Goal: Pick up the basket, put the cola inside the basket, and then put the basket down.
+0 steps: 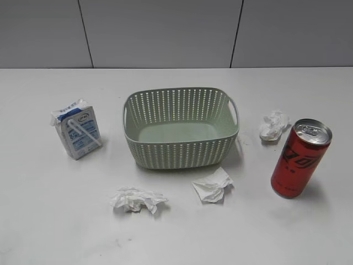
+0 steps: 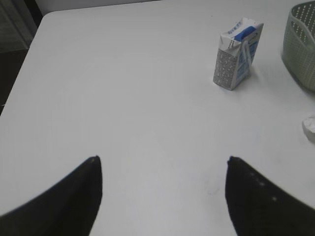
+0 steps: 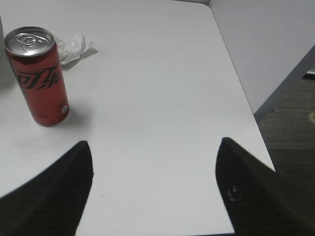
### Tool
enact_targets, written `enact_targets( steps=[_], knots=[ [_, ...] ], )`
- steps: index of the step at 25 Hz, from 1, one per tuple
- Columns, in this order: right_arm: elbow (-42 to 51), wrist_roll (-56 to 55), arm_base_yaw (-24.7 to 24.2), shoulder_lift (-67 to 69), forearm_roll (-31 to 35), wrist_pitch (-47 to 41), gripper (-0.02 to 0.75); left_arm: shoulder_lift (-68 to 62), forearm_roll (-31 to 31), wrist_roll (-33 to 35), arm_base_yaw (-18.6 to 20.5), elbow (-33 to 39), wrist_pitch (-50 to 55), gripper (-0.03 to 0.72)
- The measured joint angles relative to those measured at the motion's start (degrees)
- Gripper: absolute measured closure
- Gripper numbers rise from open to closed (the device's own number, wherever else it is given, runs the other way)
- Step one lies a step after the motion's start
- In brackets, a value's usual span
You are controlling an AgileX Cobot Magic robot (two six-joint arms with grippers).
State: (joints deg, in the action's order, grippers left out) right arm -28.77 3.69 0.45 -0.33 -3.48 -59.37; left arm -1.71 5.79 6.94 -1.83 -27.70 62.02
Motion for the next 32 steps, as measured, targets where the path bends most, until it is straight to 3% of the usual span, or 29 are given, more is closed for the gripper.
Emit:
enact_targets(
  steps=[22,28,32],
  knots=[
    [0.0,0.0,0.0,0.0,0.0,0.0,0.148,-0.2,0.0,-0.6,0.0,-0.1,-0.7,0.104],
    [0.0,0.0,0.0,0.0,0.0,0.0,0.148,-2.8,0.0,-0.6,0.0,-2.5,-9.2,0.108],
    [0.0,0.0,0.0,0.0,0.0,0.0,0.148,-8.2,1.1,-0.6,0.0,-2.9,-21.3,0.108]
  ],
)
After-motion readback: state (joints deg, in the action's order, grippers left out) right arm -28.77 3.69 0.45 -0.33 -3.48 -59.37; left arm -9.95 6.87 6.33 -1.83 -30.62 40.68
